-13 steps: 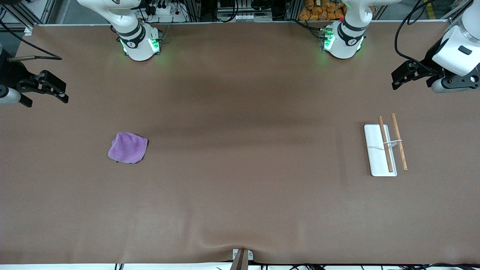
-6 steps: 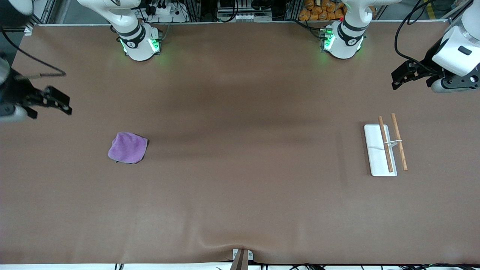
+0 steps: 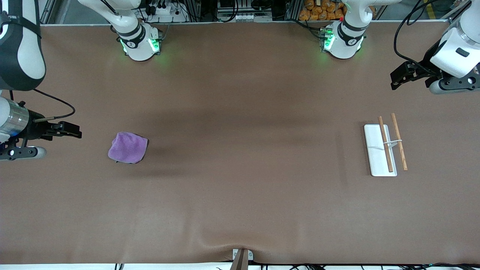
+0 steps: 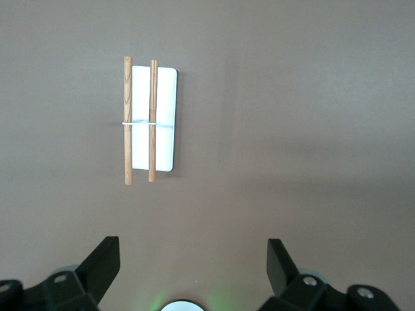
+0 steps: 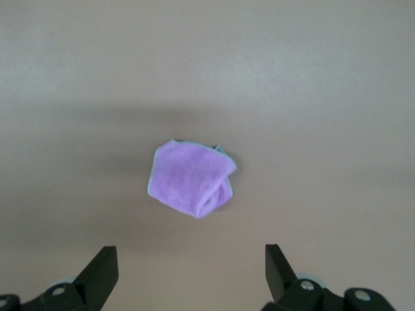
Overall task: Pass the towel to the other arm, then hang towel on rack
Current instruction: 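Move the right gripper down over the purple towel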
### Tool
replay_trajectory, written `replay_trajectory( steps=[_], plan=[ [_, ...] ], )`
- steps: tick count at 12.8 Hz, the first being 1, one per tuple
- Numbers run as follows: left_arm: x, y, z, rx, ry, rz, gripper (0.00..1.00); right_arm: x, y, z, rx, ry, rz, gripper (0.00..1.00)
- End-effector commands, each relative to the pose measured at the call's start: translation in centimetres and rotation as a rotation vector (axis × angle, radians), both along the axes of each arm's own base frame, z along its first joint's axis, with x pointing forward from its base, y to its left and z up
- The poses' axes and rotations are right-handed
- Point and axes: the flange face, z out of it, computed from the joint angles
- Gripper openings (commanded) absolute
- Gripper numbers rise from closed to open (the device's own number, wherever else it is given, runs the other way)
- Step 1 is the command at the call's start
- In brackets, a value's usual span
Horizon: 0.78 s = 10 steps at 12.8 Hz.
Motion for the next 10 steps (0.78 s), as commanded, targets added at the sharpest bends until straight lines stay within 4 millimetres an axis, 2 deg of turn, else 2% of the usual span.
replay_trajectory(
  steps=[1, 2, 3, 6, 10],
  plan=[
    [-0.2, 0.0, 0.1, -0.009, 0.011, -0.022, 1.0, -0.2, -1.0, -3.3, 0.026, 0.067, -0.01, 1.0],
    [-0.2, -0.1, 0.0, -0.009, 0.013, -0.023, 1.0, 0.2, -1.6, -5.7, 0.052, 0.108, -0.029, 1.0],
    [-0.1, -0.1, -0.3, -0.009, 0.019, -0.025, 1.0, 0.1, -3.0, -7.1, 0.103, 0.136, -0.071, 1.0],
    [-0.1, -0.2, -0.3, -0.008, 0.019, -0.026, 1.0, -1.1, -5.2, -10.6, 0.153, 0.2, -0.13, 1.0],
    [-0.1, -0.1, -0.6, -0.007, 0.03, -0.026, 1.0, -0.4, -4.9, -16.0, 0.153, 0.244, -0.207, 1.0]
  ],
)
